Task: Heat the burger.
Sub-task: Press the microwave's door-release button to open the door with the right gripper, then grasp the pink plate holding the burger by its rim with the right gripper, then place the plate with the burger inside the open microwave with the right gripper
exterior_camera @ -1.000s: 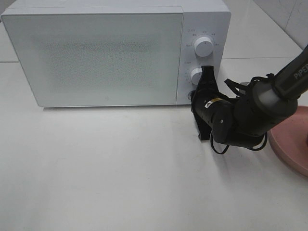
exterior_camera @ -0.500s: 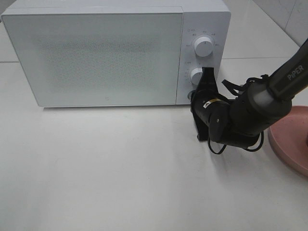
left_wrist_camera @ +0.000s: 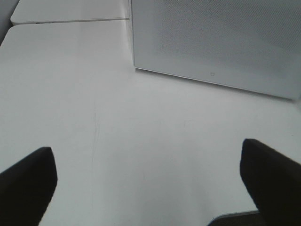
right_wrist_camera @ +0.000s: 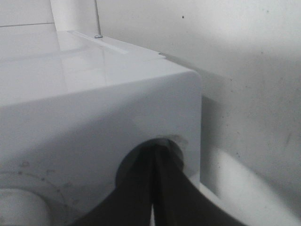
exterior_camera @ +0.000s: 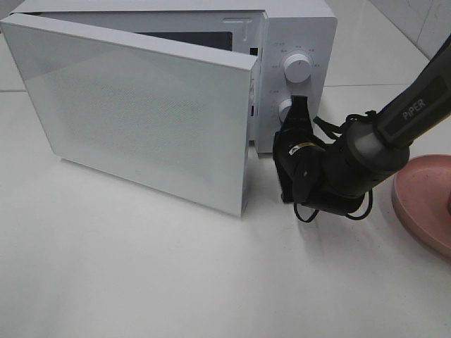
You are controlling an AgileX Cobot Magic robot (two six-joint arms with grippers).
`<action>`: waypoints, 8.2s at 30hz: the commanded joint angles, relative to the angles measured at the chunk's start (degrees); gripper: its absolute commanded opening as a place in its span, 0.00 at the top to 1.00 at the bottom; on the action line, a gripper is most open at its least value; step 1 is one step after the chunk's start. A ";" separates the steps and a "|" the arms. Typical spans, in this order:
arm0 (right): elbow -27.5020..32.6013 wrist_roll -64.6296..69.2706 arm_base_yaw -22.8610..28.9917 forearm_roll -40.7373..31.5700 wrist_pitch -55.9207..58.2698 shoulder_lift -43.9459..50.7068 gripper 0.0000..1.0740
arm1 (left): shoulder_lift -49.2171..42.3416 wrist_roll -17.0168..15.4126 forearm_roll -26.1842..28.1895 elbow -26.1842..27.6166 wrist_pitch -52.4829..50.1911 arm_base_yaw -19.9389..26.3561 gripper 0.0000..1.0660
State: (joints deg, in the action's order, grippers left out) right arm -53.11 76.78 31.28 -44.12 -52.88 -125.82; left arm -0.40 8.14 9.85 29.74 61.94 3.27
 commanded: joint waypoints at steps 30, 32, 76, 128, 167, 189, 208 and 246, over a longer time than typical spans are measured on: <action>2.18 -11.29 0.23 -1.83 3.15 6.13 1.00 | -0.92 -0.46 0.34 0.00 -0.29 0.06 0.08; 2.81 -12.03 0.23 -1.95 5.04 6.70 1.00 | -0.92 -0.46 0.34 0.00 -0.29 0.06 0.08; 13.52 -79.76 -3.78 8.65 62.28 36.50 0.97 | -0.92 -0.46 0.29 0.00 -0.29 0.06 0.08; 1.20 -74.54 -22.75 50.76 90.18 28.30 0.11 | -0.92 -0.46 0.29 0.00 -0.29 0.06 0.08; -2.98 -68.87 -23.89 57.52 88.46 16.73 0.73 | -0.92 -0.46 0.29 0.00 -0.29 0.06 0.08; -2.98 -63.66 -23.72 61.48 92.25 18.91 1.00 | -0.92 -0.46 0.29 0.00 -0.29 0.06 0.08; 5.04 -49.27 -15.87 76.15 97.06 25.73 1.00 | -0.92 -0.46 0.29 0.00 -0.29 0.06 0.08; 12.09 -49.27 9.40 79.58 111.10 44.63 1.00 | -0.92 -0.46 0.29 0.00 -0.29 0.06 0.08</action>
State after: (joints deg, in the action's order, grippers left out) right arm -41.14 28.13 39.48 31.91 54.95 -82.05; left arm -0.40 8.14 9.85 29.74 61.94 3.27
